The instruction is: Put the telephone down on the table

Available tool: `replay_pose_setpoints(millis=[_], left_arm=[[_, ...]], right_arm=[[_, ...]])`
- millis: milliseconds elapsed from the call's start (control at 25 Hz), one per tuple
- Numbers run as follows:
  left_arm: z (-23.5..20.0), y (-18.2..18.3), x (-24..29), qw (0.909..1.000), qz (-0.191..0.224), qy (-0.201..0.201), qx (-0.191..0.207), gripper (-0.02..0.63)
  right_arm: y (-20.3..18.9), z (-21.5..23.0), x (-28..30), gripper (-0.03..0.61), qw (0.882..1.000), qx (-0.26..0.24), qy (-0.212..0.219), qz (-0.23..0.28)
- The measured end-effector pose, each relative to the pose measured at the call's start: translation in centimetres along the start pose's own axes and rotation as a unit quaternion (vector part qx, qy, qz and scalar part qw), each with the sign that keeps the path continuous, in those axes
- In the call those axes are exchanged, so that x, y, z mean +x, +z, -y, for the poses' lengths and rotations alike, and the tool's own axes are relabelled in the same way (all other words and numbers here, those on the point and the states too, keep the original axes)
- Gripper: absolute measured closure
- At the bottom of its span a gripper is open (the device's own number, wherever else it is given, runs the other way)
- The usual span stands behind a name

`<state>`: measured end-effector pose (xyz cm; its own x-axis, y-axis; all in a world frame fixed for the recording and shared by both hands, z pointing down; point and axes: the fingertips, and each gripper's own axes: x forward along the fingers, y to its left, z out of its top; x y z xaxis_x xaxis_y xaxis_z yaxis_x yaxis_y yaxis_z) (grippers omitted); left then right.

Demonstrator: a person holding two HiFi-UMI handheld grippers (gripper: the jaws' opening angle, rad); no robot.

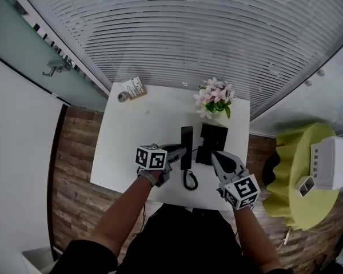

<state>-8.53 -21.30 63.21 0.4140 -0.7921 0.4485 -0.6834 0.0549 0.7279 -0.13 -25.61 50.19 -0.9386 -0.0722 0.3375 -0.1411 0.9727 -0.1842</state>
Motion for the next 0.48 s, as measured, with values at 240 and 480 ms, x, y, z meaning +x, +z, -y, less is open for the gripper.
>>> replay_pose_setpoints(millis=[240, 480], left_arm=[[-1.8, 0.5, -3.8, 0.9999, 0.007, 0.009, -0.004, 0.534], [-3.9, 0.6, -7.7, 0.9998, 0.009, 0.019, -0.006, 0.535]], right_arm=[[0.7, -2.3, 2.3, 0.557, 1.0, -0.006, 0.012, 0.0], [1.7, -4.6, 5.1, 0.557, 1.0, -0.015, 0.024, 0.001]])
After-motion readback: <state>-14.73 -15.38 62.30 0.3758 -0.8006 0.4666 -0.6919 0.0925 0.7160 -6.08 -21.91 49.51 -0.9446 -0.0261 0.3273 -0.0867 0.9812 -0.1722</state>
